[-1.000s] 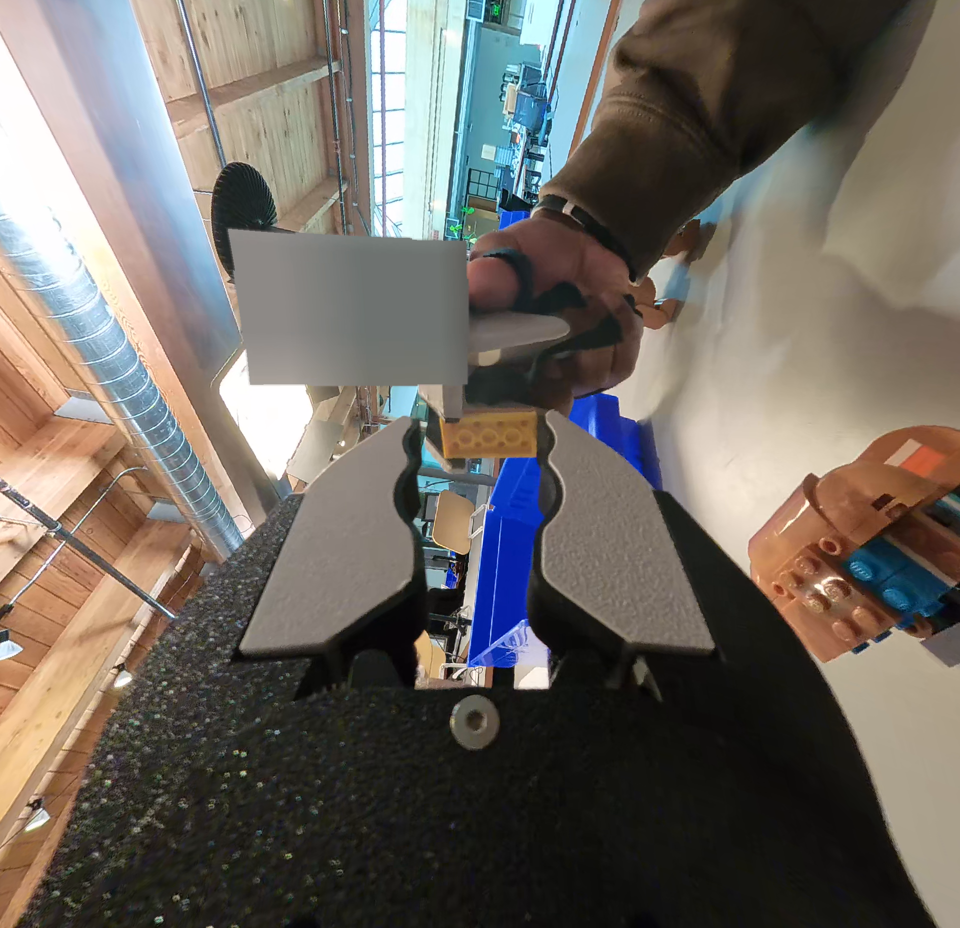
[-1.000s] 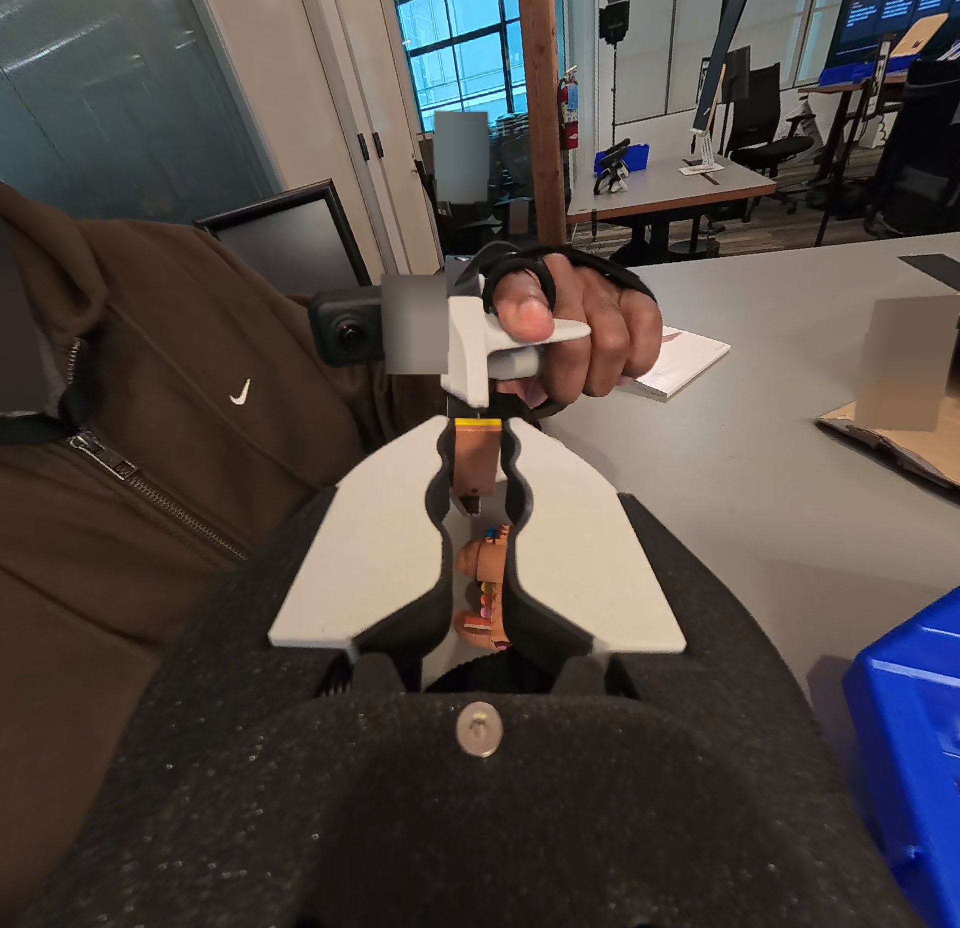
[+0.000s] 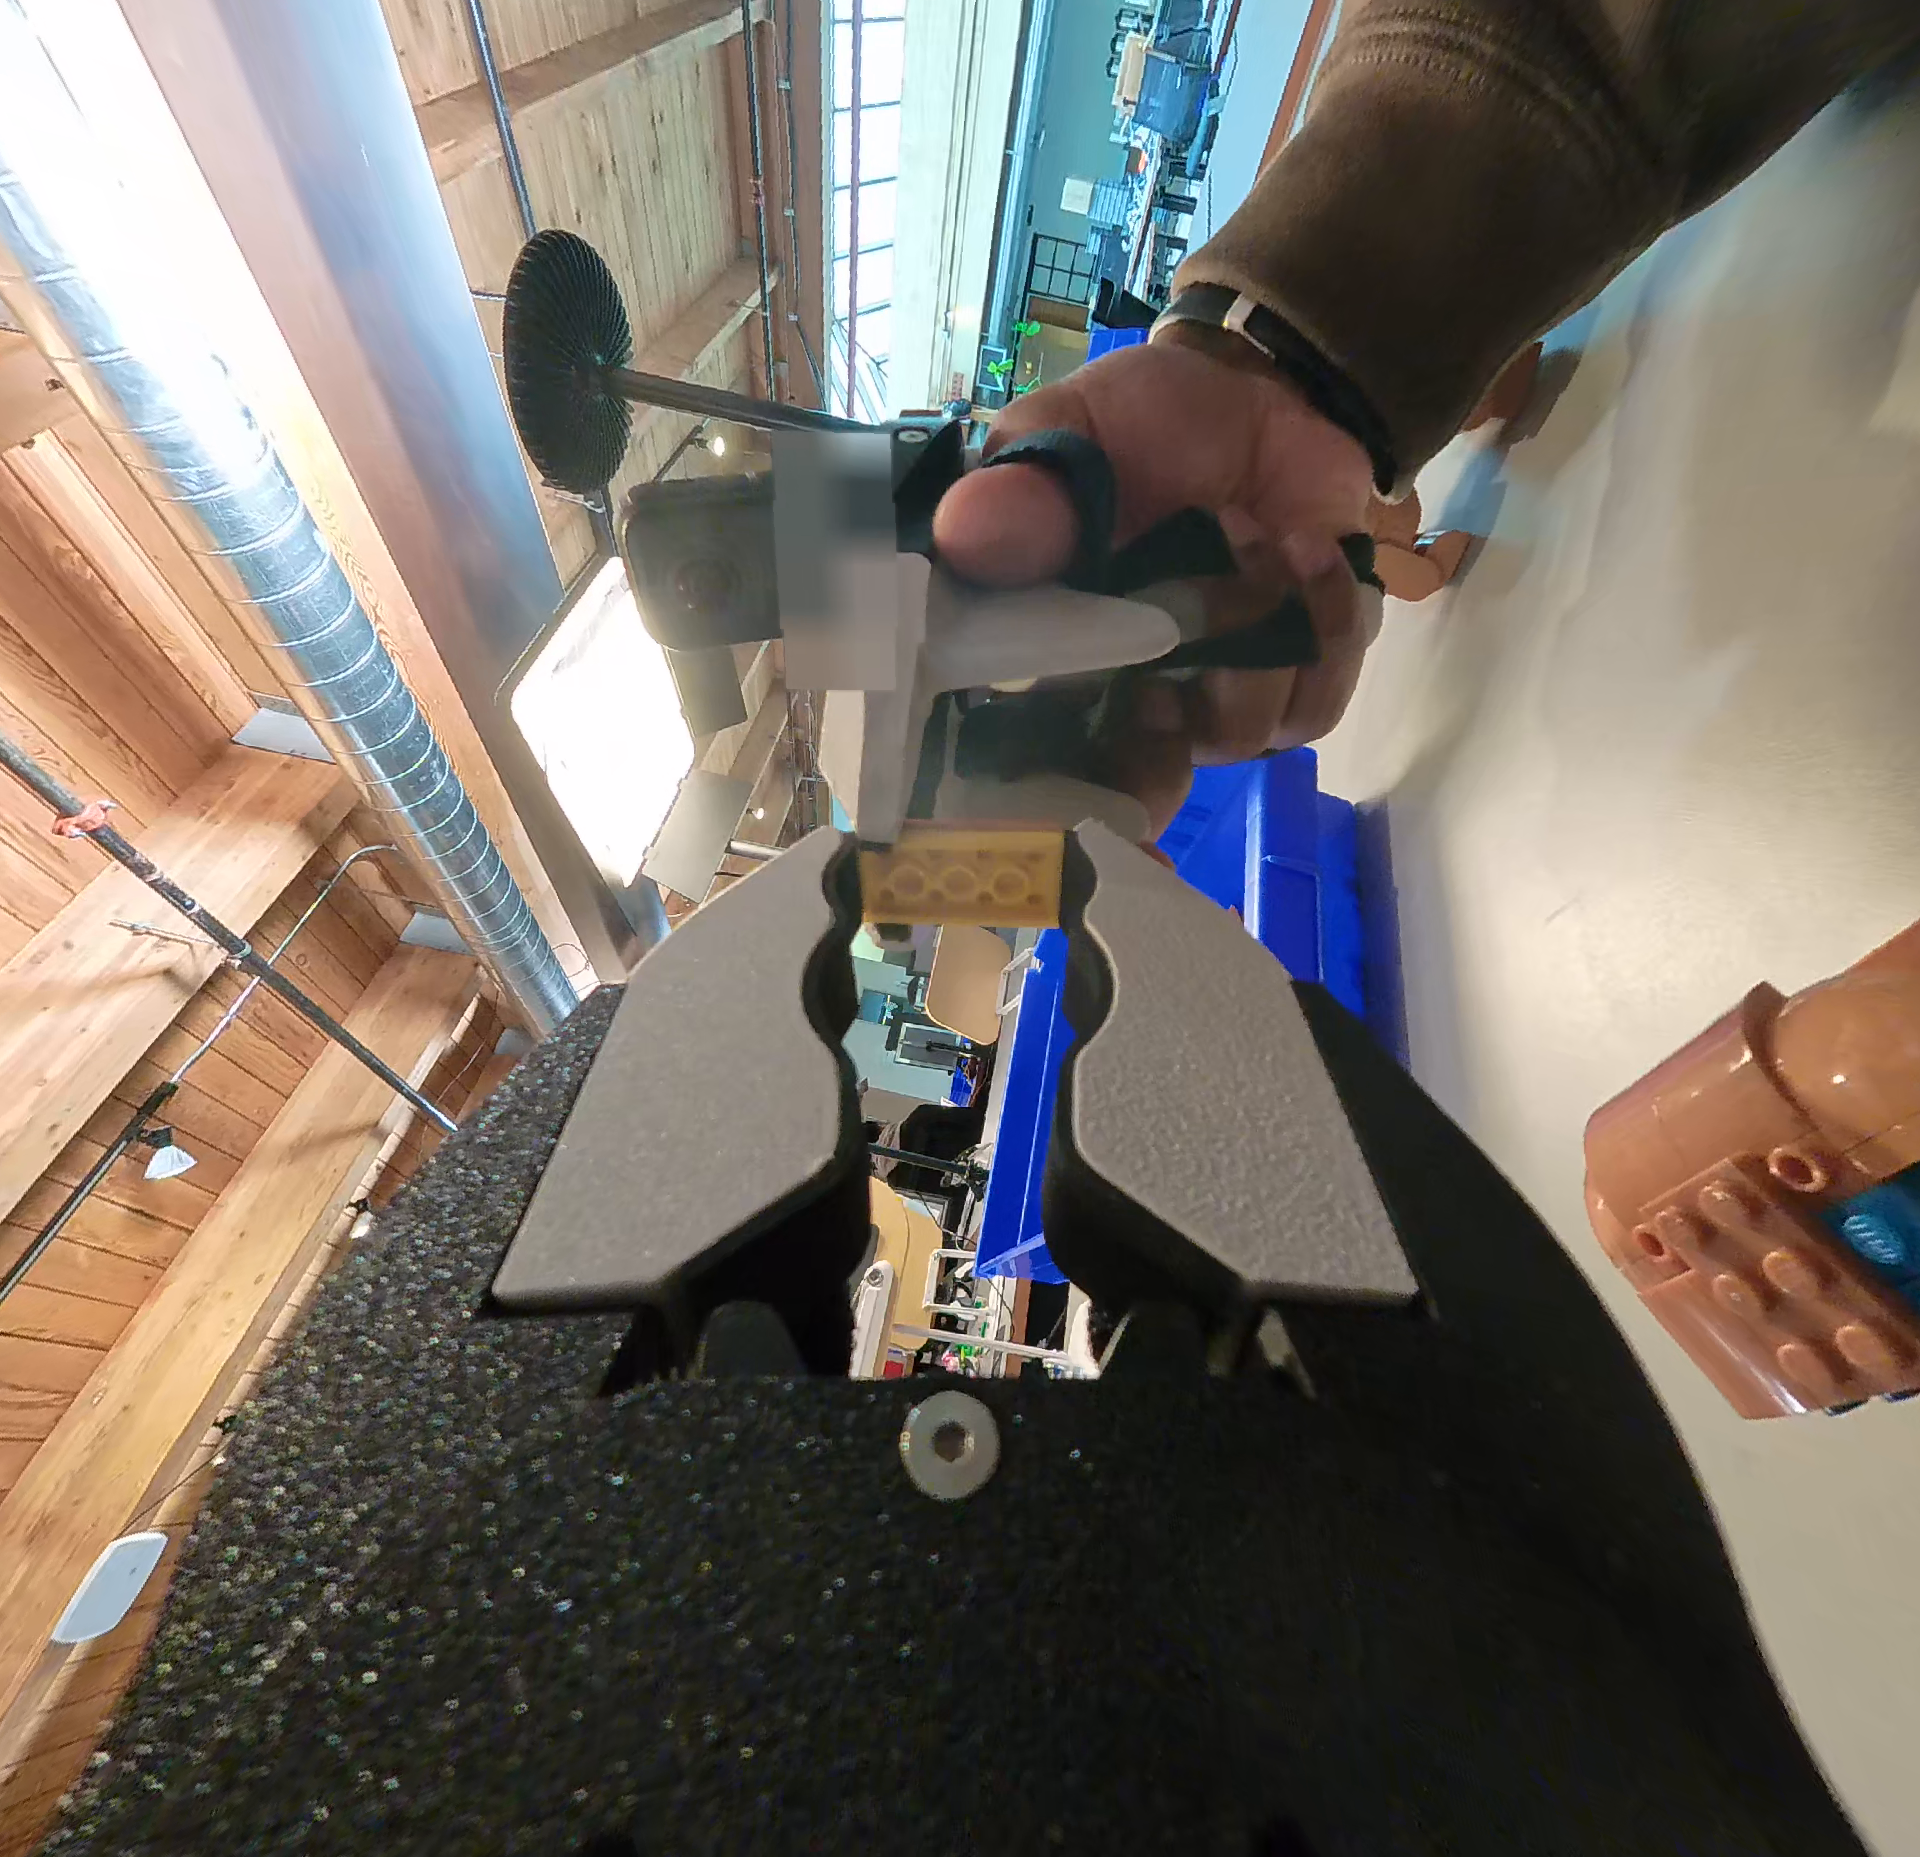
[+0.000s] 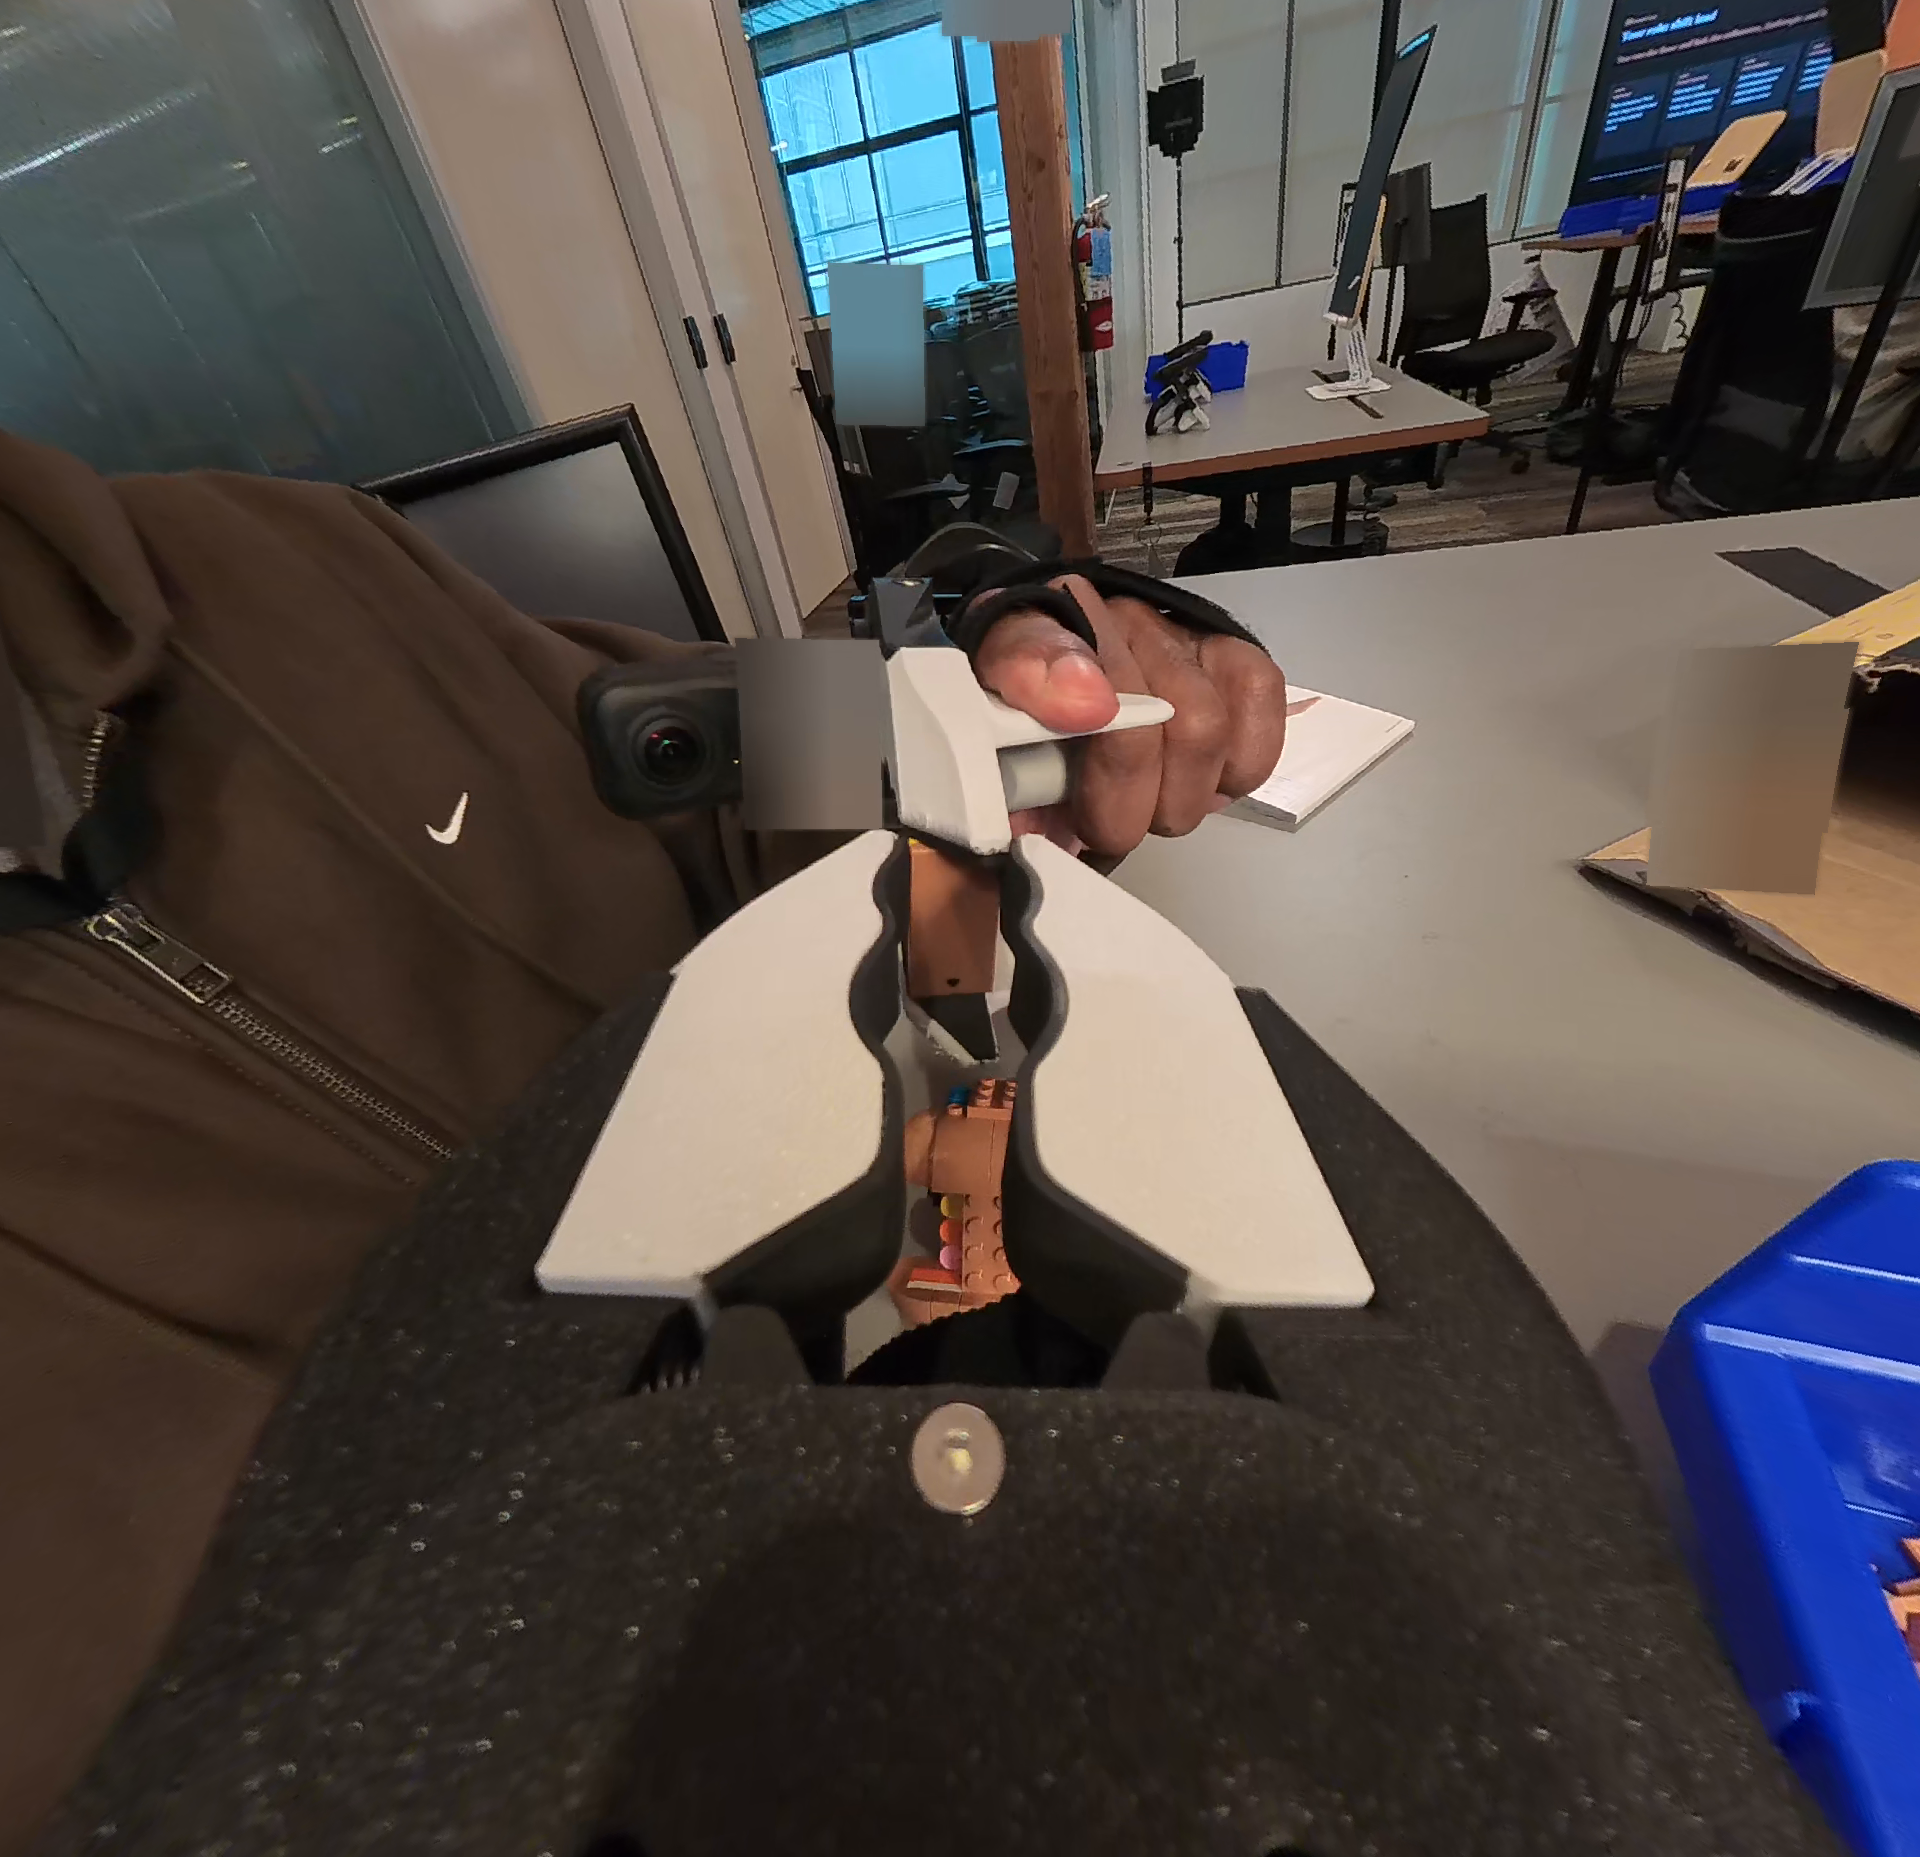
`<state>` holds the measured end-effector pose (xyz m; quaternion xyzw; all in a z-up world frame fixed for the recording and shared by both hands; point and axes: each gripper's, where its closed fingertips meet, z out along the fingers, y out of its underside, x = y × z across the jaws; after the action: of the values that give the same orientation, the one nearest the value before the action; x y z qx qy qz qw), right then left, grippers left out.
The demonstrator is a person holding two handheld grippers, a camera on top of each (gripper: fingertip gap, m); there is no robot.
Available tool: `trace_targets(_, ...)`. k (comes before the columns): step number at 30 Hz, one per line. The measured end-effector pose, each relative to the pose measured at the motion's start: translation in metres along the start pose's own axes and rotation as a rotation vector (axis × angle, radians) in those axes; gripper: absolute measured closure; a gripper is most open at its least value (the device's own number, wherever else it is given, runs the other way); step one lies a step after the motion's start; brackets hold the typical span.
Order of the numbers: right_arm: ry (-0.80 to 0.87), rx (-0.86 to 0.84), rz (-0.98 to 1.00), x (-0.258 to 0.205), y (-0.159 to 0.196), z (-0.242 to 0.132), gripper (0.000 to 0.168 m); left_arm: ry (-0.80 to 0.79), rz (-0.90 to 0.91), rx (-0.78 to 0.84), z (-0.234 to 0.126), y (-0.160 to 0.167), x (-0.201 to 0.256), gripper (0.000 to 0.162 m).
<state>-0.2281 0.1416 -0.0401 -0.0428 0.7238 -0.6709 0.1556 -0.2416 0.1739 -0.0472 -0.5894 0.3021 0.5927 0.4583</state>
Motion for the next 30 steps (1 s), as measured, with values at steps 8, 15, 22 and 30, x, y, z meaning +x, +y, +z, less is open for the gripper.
trace_targets(8,-0.004,0.0,-0.019,-0.003,-0.001,-0.001,0.153,0.001,0.007,0.005,-0.001,-0.003,-0.001,0.125)
trace_targets(15,-0.027,0.012,-0.036,-0.009,-0.003,-0.002,0.153,-0.007,0.001,0.033,-0.003,-0.008,-0.004,0.126)
trace_targets(22,-0.033,0.026,-0.055,-0.012,-0.007,-0.004,0.153,-0.008,0.005,0.041,-0.005,-0.011,-0.006,0.126)
trace_targets(30,0.006,0.056,-0.045,-0.01,-0.019,-0.023,0.153,-0.107,0.071,0.061,-0.016,-0.015,-0.026,0.138)
